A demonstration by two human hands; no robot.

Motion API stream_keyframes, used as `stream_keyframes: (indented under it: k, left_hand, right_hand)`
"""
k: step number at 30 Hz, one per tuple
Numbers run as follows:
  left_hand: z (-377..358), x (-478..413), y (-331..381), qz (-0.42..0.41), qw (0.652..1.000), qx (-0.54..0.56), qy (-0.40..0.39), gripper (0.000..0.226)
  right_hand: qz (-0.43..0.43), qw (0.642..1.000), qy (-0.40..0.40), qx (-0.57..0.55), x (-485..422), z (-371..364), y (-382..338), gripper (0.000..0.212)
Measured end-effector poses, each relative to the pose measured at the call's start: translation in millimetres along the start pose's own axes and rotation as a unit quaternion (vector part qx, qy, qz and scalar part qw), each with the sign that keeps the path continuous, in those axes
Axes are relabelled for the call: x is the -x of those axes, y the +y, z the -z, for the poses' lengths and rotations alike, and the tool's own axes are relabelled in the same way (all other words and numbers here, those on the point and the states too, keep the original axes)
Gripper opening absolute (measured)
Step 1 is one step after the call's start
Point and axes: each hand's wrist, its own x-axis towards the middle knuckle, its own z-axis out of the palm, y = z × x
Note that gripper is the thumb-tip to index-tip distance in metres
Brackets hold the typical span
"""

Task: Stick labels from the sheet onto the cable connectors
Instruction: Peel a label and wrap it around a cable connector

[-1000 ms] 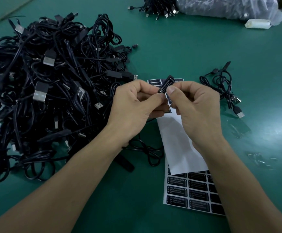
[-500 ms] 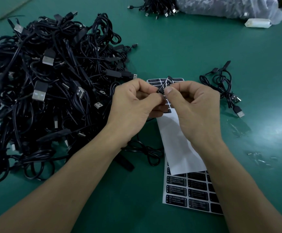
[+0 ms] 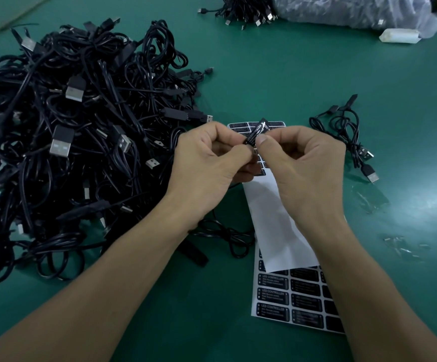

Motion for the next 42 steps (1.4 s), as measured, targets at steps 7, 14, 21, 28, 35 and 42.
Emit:
stream_keyframes:
  k: [7,14,21,28,35,42]
  left_hand:
    - [0.2,-1.0,0.9,-0.007,1.0,-0.005,0.0,0.01]
    - [-0.9,-1.4,-0.5,-0.008,1.0,-0.002,-0.001,0.015]
    - [-0.1,-1.3,-0.9,-0.025,0.999,0.0,-0.022,0.017]
    - [1.8,-1.3,-0.7,-0.042,0.998,-0.032,-0.025,0.016]
    - [3.0,-3.0,2.9,-0.087,0.993,-0.08,-0.009,0.007]
    - [6.5,-5.3,14.0,-0.125,0.991,-0.027,0.034,0.015]
  right_hand:
    - [0.008,1.0,0.02,0.023,0.6,1.0,-1.4,0.016]
    - [0.003,0.999,0.033,0.022,-3.5,5.7,-0.4,0.013]
    - [-0.03,0.999,0.002,-0.026,-4.3,7.6,5.8,0.035]
    - [-0.02,0.996,-0.044,-0.073,-5.1,8.4,5.2,0.008]
    - [-0.012,0.997,-0.042,-0.068,-3.1,7.1,4.6,0.039]
    - [-0.018,0.975,-0.213,0.055,5.4,-2.6,1.6,0.028]
